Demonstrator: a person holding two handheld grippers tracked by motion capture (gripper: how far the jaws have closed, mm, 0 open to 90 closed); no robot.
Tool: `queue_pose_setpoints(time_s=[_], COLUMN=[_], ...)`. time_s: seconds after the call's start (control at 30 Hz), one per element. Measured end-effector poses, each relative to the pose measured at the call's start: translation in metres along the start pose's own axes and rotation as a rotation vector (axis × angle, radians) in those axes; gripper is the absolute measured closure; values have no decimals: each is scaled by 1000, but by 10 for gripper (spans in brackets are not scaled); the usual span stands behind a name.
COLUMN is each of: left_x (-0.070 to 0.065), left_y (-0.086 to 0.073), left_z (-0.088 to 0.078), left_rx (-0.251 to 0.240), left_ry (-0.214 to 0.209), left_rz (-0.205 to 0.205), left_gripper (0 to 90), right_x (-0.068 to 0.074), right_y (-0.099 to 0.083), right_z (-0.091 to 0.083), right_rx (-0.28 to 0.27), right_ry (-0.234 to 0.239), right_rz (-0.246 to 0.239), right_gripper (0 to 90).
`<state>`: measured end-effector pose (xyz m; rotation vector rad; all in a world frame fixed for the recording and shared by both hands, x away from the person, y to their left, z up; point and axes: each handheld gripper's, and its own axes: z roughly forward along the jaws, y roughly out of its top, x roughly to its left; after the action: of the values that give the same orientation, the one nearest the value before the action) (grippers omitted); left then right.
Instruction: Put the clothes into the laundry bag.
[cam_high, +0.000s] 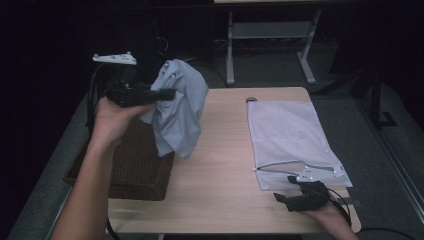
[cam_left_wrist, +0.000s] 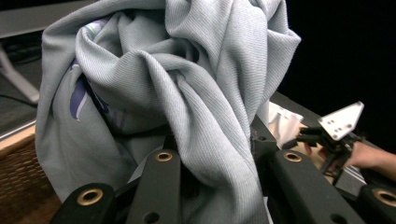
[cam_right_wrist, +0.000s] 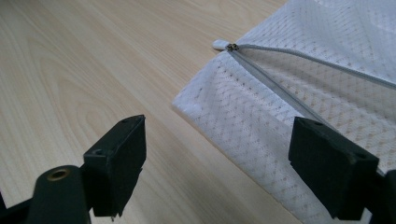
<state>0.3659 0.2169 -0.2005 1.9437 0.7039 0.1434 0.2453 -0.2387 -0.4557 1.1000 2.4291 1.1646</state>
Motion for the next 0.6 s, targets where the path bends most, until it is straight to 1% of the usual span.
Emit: queue_pose_setpoints(time_s=[0.1,0.13,0.27,0.37,0.53,0.57,0.6], left_x=[-5,-6,-7,-7,-4,-4,-3], left_y=[-7,-10,-23,-33,-49,-49,-52], left_z=[16,22,42,56,79,79,83], left_rx=[31,37,81,115,162,162,173], left_ry=[-26,-34,-62,-74,-92,-92,-94], left_rz=[8,6,5,7,-10,-10,-13], left_gripper=[713,713,712,712,711,711,711], right_x=[0,0,0,0,0,0,0], right_y=[0,0,0,0,0,0,0], right_z=[0,0,-1,-1,0,0,0], right_rx=[-2,-2,-3,-3,-1,0,0], right_ry=[0,1,0,0,0,0,0], right_rz=[2,2,1,1,2,1,1], right_gripper=[186,186,186,186,186,186,186])
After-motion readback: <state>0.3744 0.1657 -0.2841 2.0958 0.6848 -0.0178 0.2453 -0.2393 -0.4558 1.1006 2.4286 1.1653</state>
